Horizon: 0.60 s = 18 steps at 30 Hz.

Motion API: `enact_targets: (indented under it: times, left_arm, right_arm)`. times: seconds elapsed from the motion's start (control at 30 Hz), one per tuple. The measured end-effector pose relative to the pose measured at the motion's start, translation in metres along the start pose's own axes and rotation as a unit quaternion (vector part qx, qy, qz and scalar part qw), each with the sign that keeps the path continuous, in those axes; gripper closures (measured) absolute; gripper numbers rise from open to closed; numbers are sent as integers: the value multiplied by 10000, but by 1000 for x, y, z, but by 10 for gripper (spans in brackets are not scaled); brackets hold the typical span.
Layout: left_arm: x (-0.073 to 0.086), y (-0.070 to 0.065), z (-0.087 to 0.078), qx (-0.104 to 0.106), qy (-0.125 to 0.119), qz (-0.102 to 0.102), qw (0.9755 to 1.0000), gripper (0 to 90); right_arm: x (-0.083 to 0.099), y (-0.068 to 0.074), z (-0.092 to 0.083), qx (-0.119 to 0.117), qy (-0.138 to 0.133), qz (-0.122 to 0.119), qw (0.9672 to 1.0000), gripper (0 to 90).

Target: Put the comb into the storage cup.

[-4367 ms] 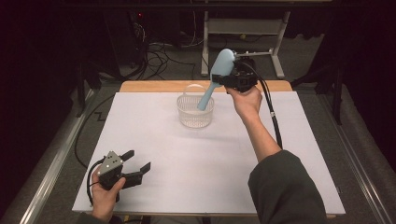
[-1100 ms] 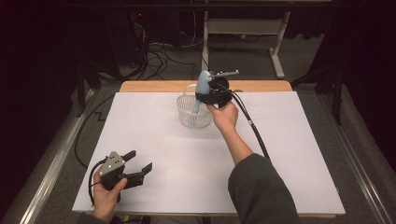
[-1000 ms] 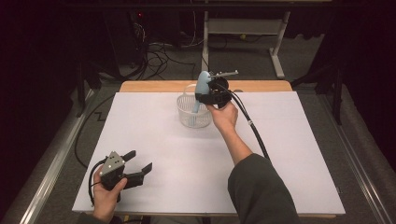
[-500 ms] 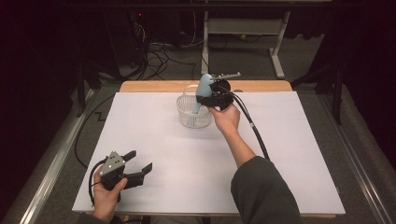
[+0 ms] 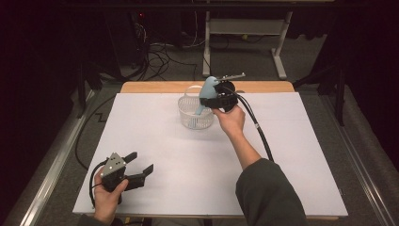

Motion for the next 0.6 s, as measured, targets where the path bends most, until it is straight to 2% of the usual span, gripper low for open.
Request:
enact_targets:
  times: [0.23,0.4,0.6]
  left_arm:
    - [0,0,0,6,5,0,10000,200]
    - [0,-1,1,8,10,0,10000,200]
    - [0,-1,1,12,17,-2,10000,200]
  right_arm:
    - [3,-4,-1,-54,-17,70,10000,490]
    - [7,-12,-2,-118,18,255,9996,477]
    - [9,-14,-2,-81,71,254,9996,468]
Point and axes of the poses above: each handheld gripper's, and its own axes: z roughly forward along the jaws, x roughly out of its underside, y roughly to its left, the point moved 9 cm from there along z, roughly forward along the jaws, and after that the axes turned 6 degrees about x, right-handed, at the moved point
